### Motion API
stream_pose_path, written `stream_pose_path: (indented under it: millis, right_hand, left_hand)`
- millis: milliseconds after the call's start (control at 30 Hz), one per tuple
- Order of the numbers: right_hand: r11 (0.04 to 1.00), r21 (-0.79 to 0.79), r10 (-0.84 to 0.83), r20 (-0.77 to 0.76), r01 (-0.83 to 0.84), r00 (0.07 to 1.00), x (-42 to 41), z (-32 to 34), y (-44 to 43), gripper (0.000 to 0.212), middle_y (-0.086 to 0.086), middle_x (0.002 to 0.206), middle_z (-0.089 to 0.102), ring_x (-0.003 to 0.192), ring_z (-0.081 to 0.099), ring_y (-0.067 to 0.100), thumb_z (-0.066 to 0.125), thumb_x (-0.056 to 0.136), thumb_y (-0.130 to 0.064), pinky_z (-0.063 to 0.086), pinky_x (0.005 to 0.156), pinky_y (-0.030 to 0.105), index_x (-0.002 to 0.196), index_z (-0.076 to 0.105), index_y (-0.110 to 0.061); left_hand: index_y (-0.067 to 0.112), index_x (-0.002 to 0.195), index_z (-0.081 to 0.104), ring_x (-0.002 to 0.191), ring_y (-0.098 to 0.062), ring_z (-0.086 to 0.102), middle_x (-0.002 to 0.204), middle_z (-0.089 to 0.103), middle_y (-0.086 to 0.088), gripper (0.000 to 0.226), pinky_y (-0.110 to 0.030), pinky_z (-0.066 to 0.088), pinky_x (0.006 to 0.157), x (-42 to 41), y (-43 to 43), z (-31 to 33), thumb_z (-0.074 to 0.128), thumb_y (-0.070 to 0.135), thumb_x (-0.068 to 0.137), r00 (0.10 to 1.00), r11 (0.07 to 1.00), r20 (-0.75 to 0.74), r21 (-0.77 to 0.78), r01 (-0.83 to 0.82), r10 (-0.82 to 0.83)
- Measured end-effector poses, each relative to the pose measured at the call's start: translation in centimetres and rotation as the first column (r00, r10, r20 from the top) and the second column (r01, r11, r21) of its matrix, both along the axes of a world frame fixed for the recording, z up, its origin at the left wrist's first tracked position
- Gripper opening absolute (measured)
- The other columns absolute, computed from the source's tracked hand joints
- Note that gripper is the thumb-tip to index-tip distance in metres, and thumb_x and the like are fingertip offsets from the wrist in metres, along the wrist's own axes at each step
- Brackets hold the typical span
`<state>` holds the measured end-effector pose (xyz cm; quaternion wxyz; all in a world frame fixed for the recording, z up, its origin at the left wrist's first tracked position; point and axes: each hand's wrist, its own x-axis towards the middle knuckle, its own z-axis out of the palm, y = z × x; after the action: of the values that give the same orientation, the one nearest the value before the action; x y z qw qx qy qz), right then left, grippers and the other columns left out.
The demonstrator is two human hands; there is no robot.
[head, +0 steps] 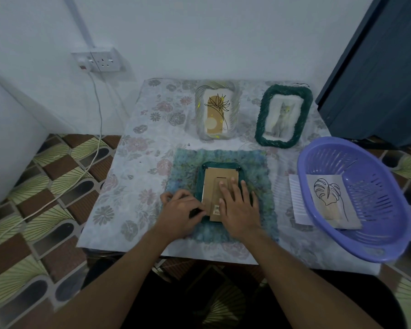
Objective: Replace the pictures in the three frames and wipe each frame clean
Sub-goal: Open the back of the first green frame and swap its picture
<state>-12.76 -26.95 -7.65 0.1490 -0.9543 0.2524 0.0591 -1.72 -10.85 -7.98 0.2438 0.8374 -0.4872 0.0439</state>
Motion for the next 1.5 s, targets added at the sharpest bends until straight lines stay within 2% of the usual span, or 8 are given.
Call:
stream_pose_path:
  millis: [200,400,500,667,767,967,1233,1500]
  right_hand:
    - [1.0,0.013,-0.004,-0.015,0.004,1.0,0.0,0.2,0.0,0.068,-0.003,0.168,-0.007,0.154,-0.011,0.022,-0.006,0.093,-0.051,0.003,0.122,0.049,0.159,0.002,-0.037]
    - [1.0,0.011,-0.001,-0.027,0.002,1.0,0.0,0.1,-0.2,0.055,-0.003,0.168,-0.009,0.154,-0.012,0.023,0.012,0.106,-0.045,0.004,0.123,0.05,0.159,0.0,-0.036]
    - [1.0,0.021,0.001,-0.034,0.0,0.999,0.0,0.2,-0.2,0.055,-0.003,0.167,-0.011,0.153,-0.013,0.022,0.013,0.106,-0.045,0.003,0.123,0.05,0.159,0.0,-0.036]
    - [1.0,0.025,-0.002,-0.023,0.002,1.0,0.0,0.1,-0.3,0.055,-0.003,0.167,-0.01,0.154,-0.012,0.022,0.01,0.105,-0.047,0.004,0.122,0.05,0.159,0.002,-0.036]
    - [0.999,0.035,-0.006,-0.019,0.007,1.0,0.0,0.1,-0.4,0.056,-0.004,0.168,-0.008,0.154,-0.011,0.022,0.009,0.104,-0.049,0.005,0.122,0.05,0.159,0.005,-0.038]
    - [0.997,0.079,0.002,-0.018,0.0,1.0,0.0,0.8,-0.8,0.053,-0.004,0.168,-0.004,0.154,-0.008,0.021,0.019,0.107,-0.045,0.006,0.122,0.05,0.158,0.008,-0.039]
    - [0.993,0.082,-0.09,0.089,0.083,0.992,-2.1,2.7,-0.6,0.049,-0.001,0.165,0.016,0.152,0.007,0.02,0.038,0.103,-0.04,0.011,0.119,0.048,0.15,0.034,-0.03]
    - [0.965,0.002,-0.258,0.201,0.263,0.945,-5.4,2.0,-0.3,0.027,-0.005,0.139,0.051,0.135,0.037,0.021,0.065,0.086,-0.051,0.027,0.102,0.045,0.103,0.063,-0.03]
  left_hand:
    - [0.031,0.084,0.072,0.096,-0.006,0.042,0.086,0.068,0.02,0.025,-0.053,0.046,0.079,0.1,-0.1,-1.2,0.054,0.048,0.084,0.983,0.997,-0.164,0.025,-0.074,0.077]
    - [0.037,0.093,0.072,0.104,0.001,0.038,0.09,0.056,0.03,0.025,-0.035,0.02,0.086,-0.2,-0.6,0.6,0.05,0.048,0.087,0.948,0.982,-0.255,0.069,-0.177,0.189]
    - [0.031,0.119,0.063,0.128,-0.01,0.036,0.121,0.056,0.019,0.035,-0.034,0.021,0.095,-0.9,-0.8,0.7,0.042,0.042,0.094,0.925,0.983,-0.332,0.071,-0.171,0.185]
    - [0.04,0.152,0.024,0.152,-0.017,-0.006,0.163,0.012,0.014,0.063,-0.046,0.006,0.117,-2.3,-1.3,0.4,0.012,0.063,0.095,0.955,0.937,-0.256,0.345,-0.055,0.15]
    - [0.046,0.154,0.009,0.152,-0.018,-0.008,0.165,0.0,0.014,0.062,-0.045,0.002,0.118,-2.8,-1.4,0.2,0.009,0.064,0.095,0.972,0.906,-0.189,0.42,-0.045,0.136]
    - [0.044,0.154,0.012,0.152,-0.021,0.008,0.165,0.01,0.009,0.062,-0.045,0.009,0.118,-3.3,-1.3,-0.3,0.005,0.063,0.096,0.987,0.912,-0.081,0.399,-0.094,0.137]
    - [0.045,0.154,0.014,0.151,-0.022,0.014,0.164,0.016,0.008,0.061,-0.047,0.013,0.117,-3.2,-1.3,-0.7,0.006,0.064,0.096,0.988,0.925,-0.076,0.368,-0.096,0.133]
    - [0.046,0.154,0.01,0.152,-0.02,0.008,0.165,0.01,0.01,0.059,-0.046,0.01,0.118,-3.2,-1.3,-0.5,0.011,0.063,0.097,0.988,0.917,-0.071,0.385,-0.103,0.14]
